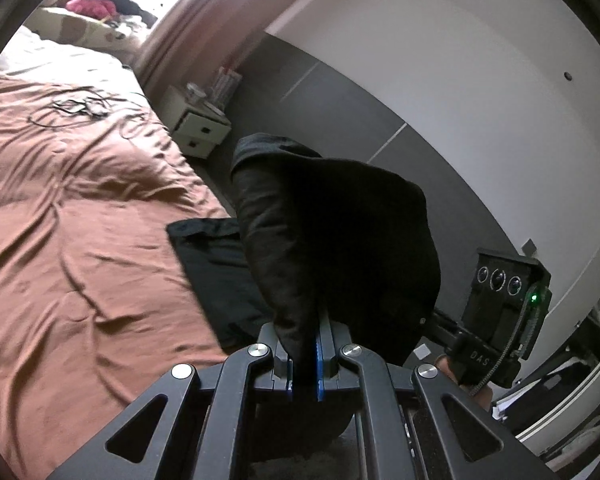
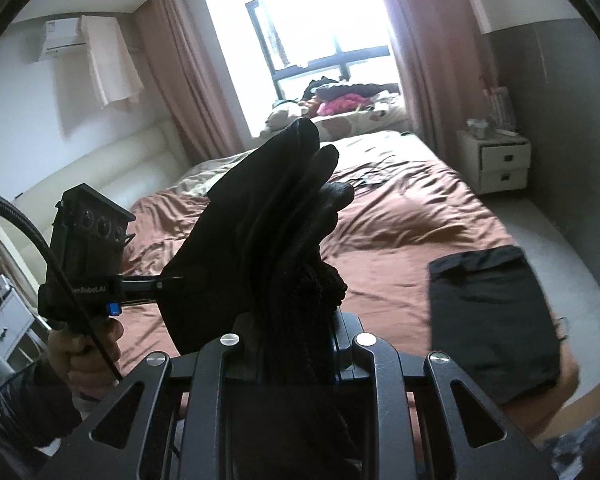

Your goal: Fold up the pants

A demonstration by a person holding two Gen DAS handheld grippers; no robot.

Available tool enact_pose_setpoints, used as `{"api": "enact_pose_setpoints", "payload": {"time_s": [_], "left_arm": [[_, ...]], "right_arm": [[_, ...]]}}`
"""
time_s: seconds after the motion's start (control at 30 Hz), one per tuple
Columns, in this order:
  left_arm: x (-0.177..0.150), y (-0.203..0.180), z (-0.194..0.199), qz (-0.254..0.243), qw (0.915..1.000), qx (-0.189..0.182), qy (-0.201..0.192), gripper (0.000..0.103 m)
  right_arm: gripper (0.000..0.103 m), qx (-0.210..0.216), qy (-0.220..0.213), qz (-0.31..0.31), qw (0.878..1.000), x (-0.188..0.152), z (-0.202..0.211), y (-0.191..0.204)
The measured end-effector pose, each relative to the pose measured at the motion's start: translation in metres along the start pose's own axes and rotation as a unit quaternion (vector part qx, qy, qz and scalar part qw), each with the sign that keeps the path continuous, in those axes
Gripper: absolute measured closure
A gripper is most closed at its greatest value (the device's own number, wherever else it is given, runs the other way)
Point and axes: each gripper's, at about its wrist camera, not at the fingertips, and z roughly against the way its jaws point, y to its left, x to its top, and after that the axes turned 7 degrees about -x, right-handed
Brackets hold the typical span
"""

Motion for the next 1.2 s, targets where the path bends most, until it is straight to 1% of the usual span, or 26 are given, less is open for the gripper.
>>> {"api": "enact_pose_setpoints", "payload": {"time_s": [0.2,0.37,0.57,0.7,0.83,1.03,1.1,1.2], "left_arm": [[0.008,-0.004,-0.057,0.0,0.9997,-0.015,0.019,0.096],[0.015,0.001,-0.105,0.003,0.9989,-0.032,0.035,0.095],[0.017,0.017,-0.16,0.018,0.9973,-0.049,0.05,0.095],[0.014,0.037,-0.192,0.038,0.9961,-0.054,0.059,0.095],[0.008,0.062,-0.214,0.058,0.995,-0.052,0.064,0.096],[0.01,0.103,-0.241,0.086,0.9935,-0.04,0.063,0.096],[0.012,0.118,-0.249,0.1,0.9923,-0.04,0.062,0.096],[0.017,0.131,-0.258,0.104,0.9918,-0.04,0.064,0.096]], "right_arm": [[0.083,-0.025,-0.001,-0.006,1.0,0.001,0.008,-0.017],[0.084,-0.051,-0.004,-0.001,0.999,0.0,0.012,-0.025],[0.084,-0.074,0.0,-0.011,0.997,-0.004,0.004,-0.034],[0.084,-0.085,0.01,-0.018,0.996,-0.01,-0.004,-0.036],[0.084,-0.096,0.032,-0.016,0.995,-0.011,-0.024,-0.031],[0.084,-0.105,0.063,-0.024,0.992,-0.01,-0.069,-0.016],[0.084,-0.107,0.071,-0.025,0.991,-0.006,-0.082,-0.013],[0.084,-0.112,0.083,-0.028,0.99,0.003,-0.103,-0.004]]}}
